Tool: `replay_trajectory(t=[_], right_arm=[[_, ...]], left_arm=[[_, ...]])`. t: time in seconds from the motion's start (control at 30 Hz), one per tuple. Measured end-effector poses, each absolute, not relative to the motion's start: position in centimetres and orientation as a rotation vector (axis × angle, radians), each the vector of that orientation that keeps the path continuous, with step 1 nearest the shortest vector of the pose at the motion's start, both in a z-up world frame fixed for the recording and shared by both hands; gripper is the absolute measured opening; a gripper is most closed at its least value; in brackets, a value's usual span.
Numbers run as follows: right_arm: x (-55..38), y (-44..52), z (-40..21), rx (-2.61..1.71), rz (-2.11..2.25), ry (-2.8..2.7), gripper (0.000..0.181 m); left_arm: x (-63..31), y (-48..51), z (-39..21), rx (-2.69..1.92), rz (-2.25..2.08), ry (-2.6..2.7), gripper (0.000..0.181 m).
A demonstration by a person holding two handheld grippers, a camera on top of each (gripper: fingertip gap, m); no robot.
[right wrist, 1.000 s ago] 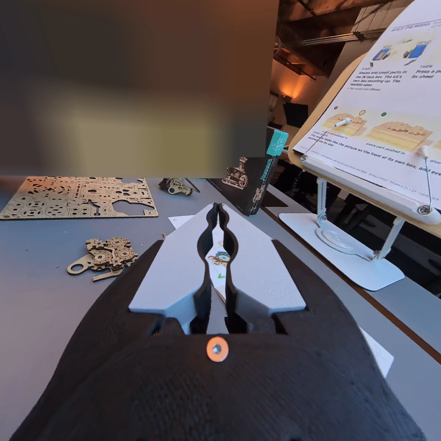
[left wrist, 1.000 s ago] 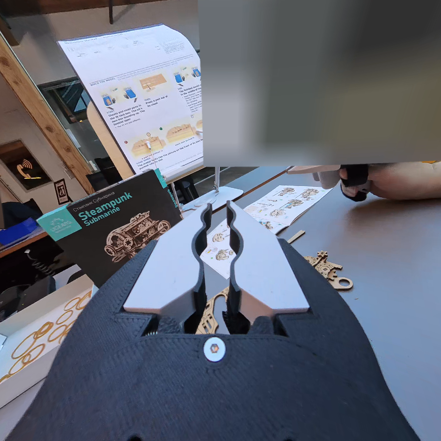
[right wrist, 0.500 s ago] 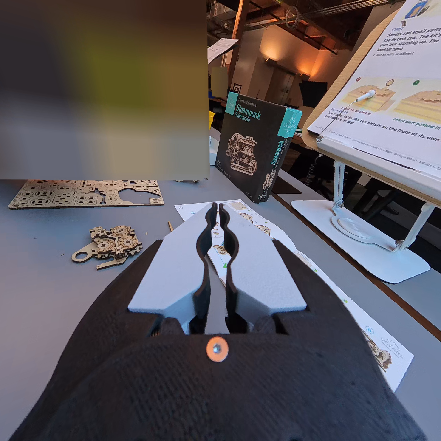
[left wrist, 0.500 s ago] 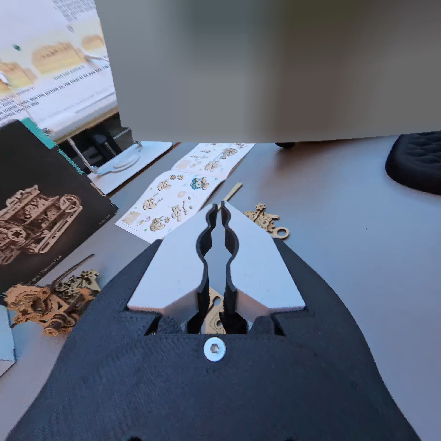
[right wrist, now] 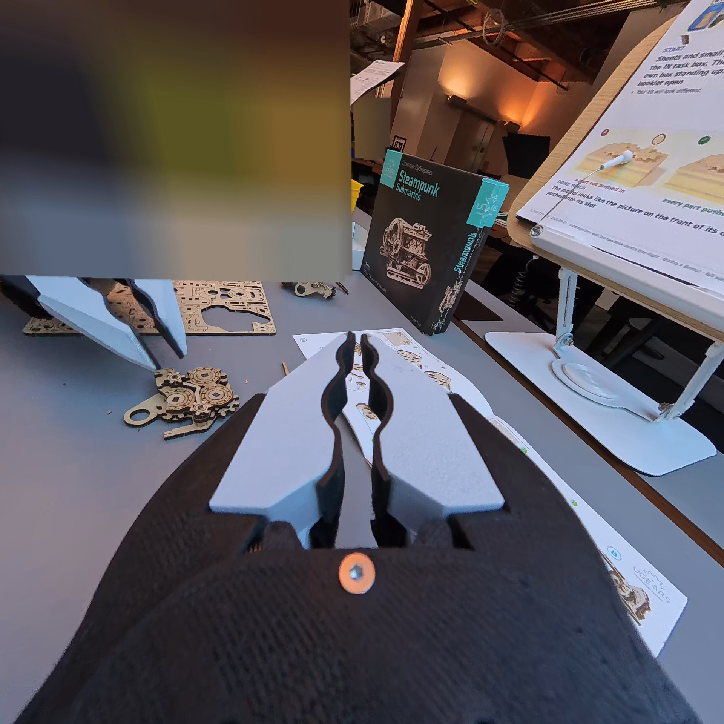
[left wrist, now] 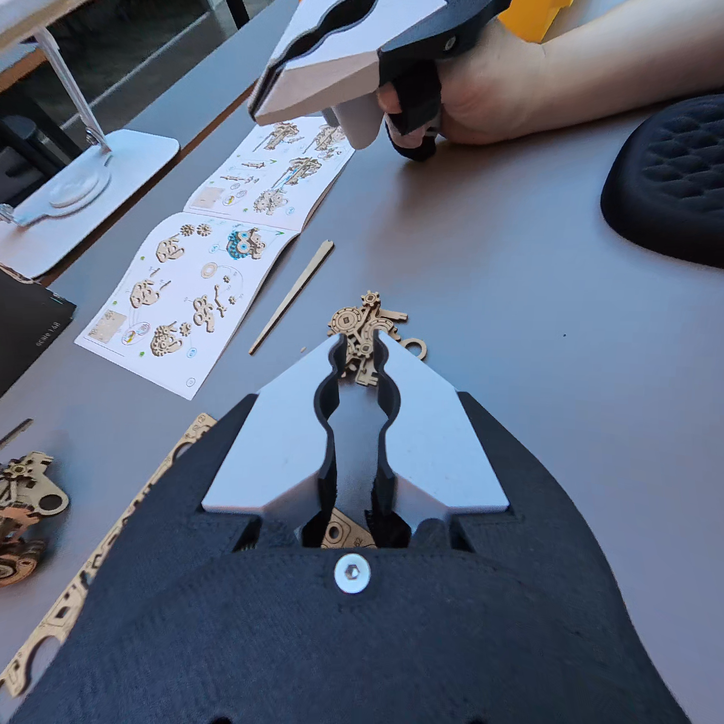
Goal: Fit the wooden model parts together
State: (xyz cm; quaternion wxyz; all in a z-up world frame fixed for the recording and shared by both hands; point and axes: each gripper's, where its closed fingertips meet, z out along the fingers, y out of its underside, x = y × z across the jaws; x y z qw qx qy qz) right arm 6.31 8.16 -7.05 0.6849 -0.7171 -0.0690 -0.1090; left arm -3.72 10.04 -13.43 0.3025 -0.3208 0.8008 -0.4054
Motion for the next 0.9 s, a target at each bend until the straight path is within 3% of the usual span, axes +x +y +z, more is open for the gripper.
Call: replay_trajectory(t=[0.9], right_arm=[[4.9, 9.0, -8.5, -1.678, -0.344, -0.286, 0.002]], left_arm=[[-3.5, 9.9, -14.7, -0.869, -1.027, 2.191, 0.003]])
